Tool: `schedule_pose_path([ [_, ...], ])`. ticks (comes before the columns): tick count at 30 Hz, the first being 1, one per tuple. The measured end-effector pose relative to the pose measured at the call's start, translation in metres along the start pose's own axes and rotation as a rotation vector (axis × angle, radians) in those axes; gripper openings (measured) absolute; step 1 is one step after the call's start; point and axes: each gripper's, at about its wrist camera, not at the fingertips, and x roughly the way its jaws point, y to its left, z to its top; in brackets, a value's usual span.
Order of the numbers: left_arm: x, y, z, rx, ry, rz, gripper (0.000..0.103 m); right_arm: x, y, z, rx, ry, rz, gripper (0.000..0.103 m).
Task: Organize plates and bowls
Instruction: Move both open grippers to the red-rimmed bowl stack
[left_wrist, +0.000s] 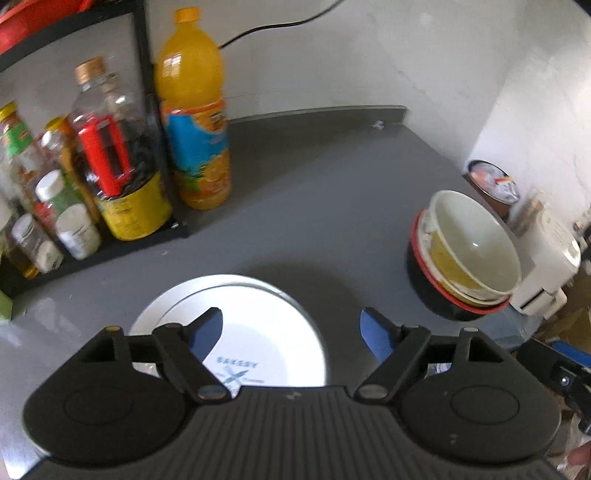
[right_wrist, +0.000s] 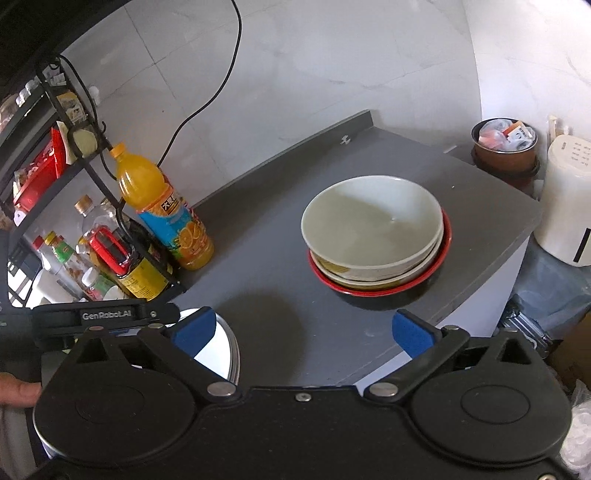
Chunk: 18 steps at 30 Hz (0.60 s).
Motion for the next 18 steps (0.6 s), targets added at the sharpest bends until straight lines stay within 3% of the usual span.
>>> schedule_pose_path([
  [18,0.035,-0.054,0.045,0.087,0.027,-0.164,0.081,-0.003,-0.046,0.02,0.131,-0.06,-0.104,0.1],
])
